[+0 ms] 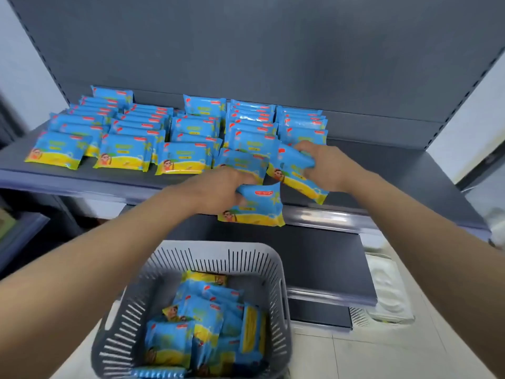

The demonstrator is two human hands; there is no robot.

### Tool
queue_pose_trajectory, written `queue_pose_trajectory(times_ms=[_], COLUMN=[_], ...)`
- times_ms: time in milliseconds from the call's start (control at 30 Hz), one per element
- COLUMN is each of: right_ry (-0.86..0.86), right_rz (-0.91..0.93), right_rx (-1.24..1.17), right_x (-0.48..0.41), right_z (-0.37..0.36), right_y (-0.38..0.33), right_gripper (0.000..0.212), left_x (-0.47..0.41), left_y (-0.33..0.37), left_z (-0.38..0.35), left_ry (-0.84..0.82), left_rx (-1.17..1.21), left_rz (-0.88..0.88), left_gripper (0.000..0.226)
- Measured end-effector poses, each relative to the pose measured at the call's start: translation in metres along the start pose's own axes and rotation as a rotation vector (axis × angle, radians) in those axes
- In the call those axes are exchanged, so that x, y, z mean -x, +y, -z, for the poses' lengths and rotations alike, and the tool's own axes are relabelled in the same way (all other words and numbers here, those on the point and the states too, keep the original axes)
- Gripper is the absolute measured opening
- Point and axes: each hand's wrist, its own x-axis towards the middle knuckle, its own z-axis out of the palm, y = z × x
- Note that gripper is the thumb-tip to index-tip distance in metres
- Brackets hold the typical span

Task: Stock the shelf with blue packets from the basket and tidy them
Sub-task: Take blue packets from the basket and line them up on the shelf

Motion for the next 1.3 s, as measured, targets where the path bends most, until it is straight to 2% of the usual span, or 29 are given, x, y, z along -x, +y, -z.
queue_pose_trajectory(times_ms=[100,200,333,433,567,667,767,833,933,1033,1167,1300], right_ry=[0.007,-0.016,-0.054,-0.073,-0.115,-0.125,-0.087,-0.056,-0.05,-0.038,0.102,0.171], right_rz=[-0.083,-0.149,-0.107,-0.068,-0.063,-0.022,0.003,-0.002,0.002,0.014,-0.08,-0.066], right_rx=[0.061,0.05,0.016,-0.041,-0.101,-0.048,-0.015,-0.023,-0.021,-0.057,-0.236,-0.245], right_x=[-0.014,-0.028,-0.047,-0.064,-0.087,-0.106,-0.121,-0.127,-0.132,-0.134,-0.126,-0.112], right_z=[0.009,0.009,0.006,0.0,-0.009,-0.012,-0.012,-0.012,-0.012,-0.011,-0.004,0.007], right_y=[0.033,0.062,0.087,0.097,0.102,0.101,0.098,0.098,0.102,0.109,0.117,0.116], right_gripper=[0.051,0.044,0.034,0.04,0.047,0.039,0.022,0.018,0.017,0.029,0.029,0.03], left_x=[-0.026,-0.048,-0.068,-0.078,-0.089,-0.099,-0.11,-0.117,-0.131,-0.149,-0.176,-0.201], left_y=[0.023,0.039,0.044,0.04,0.034,0.034,0.031,0.031,0.034,0.038,0.04,0.036], left_z=[0.005,0.006,0.009,0.012,0.011,0.01,0.012,0.013,0.01,0.001,-0.012,-0.022], left_ry=[0.08,0.098,0.135,0.171,0.13,0.119,0.12,0.124,0.117,0.094,0.086,0.092], left_rx=[0.037,0.078,0.051,0.011,-0.029,-0.05,-0.05,-0.054,-0.055,-0.086,-0.137,-0.225], left_rz=[0.002,0.005,0.072,0.141,0.162,0.191,0.211,0.215,0.203,0.18,0.161,0.142], left_gripper=[0.023,0.019,0.021,0.024,0.023,0.026,0.025,0.025,0.025,0.028,0.032,0.035])
